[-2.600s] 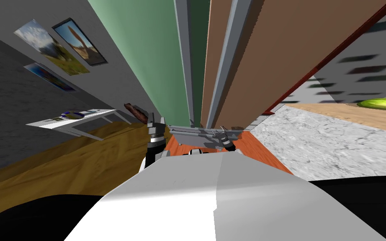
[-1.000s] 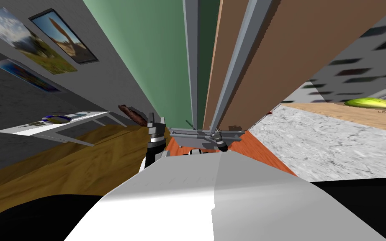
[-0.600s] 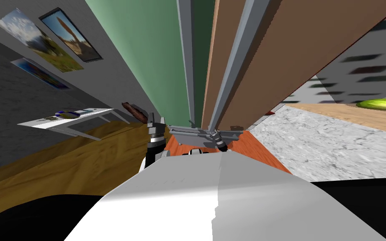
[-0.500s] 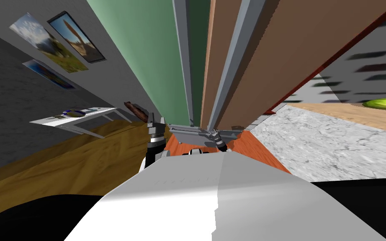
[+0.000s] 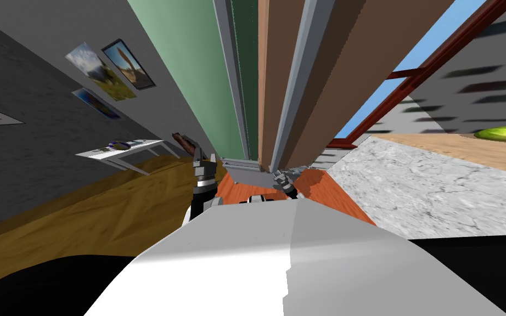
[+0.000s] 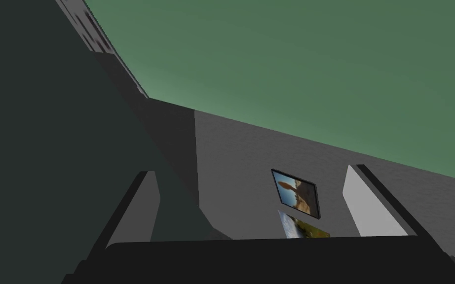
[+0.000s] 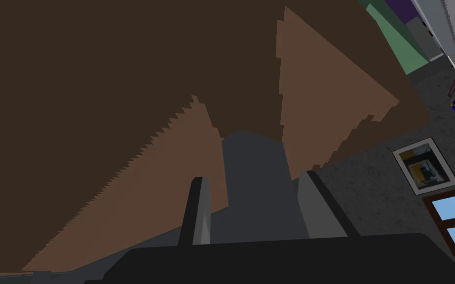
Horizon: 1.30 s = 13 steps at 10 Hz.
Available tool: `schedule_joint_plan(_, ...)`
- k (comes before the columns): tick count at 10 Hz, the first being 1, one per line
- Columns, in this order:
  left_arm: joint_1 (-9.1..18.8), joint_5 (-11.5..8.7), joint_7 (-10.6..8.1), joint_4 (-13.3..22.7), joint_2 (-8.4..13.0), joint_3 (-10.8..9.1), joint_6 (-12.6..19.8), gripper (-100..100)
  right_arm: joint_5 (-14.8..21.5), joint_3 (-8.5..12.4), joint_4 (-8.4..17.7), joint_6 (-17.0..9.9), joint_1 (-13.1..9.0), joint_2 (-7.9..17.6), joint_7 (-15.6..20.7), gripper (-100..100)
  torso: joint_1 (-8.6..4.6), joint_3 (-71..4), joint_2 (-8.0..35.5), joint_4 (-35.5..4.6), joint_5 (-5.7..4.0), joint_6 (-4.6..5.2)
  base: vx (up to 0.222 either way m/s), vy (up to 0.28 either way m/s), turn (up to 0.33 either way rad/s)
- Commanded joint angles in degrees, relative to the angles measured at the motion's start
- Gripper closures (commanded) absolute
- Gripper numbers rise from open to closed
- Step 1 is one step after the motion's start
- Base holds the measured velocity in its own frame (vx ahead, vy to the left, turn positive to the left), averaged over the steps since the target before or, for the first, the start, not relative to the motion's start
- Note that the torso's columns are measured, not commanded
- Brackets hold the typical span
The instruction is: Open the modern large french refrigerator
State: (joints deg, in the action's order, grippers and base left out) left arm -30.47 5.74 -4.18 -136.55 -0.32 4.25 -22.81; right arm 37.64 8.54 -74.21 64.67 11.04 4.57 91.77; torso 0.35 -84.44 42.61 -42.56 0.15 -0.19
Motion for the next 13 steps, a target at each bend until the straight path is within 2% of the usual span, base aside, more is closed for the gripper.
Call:
schedule_joint_plan(1,0.0,0.0,0.0,0.0,0.0,0.0,0.0,0,0.4,-0.9,-0.2,0.0,-0.3,0.7,-1.1,100,0.08,0.0,0.0,-0.1,0.05,0.01,-0.076,-0.066,0.021)
schedule_joint_plan(2,0.0,0.0,0.0,0.0,0.0,0.01,0.0,0,1.1,-2.5,-0.3,1.5,-0.3,1.8,-2.7,100,0.21,-0.2,-0.3,0.0,0.09,0.13,-0.112,-0.165,0.132)
schedule_joint_plan(4,0.0,0.0,0.0,0.0,0.0,0.0,0.0,0,1.4,-3.3,-0.4,2.2,-0.3,2.3,-3.3,100,-0.32,0.0,0.0,0.0,-0.1,0.17,-0.123,-0.178,0.096)
schedule_joint_plan(11,0.0,0.0,0.0,0.0,0.0,0.0,0.0,0,3.1,-8.6,-1.3,7.7,-0.9,5.5,-7.9,100,-0.07,0.2,0.4,-0.3,0.02,0.14,-0.136,-0.193,0.109)
schedule_joint_plan(12,0.0,0.0,0.0,0.0,0.0,-0.01,0.0,0,3.1,-8.6,-1.3,7.7,-0.9,5.5,-7.9,100,-0.04,0.2,0.5,-0.3,0.01,0.1,-0.092,-0.151,0.044)
schedule_joint_plan(13,0.0,0.0,0.0,0.0,0.0,0.0,0.0,0,3.5,-8.5,-1.0,6.6,-0.3,5.6,-7.8,100,0.23,0.1,0.3,-0.3,0.09,0.11,-0.032,-0.058,-0.009)
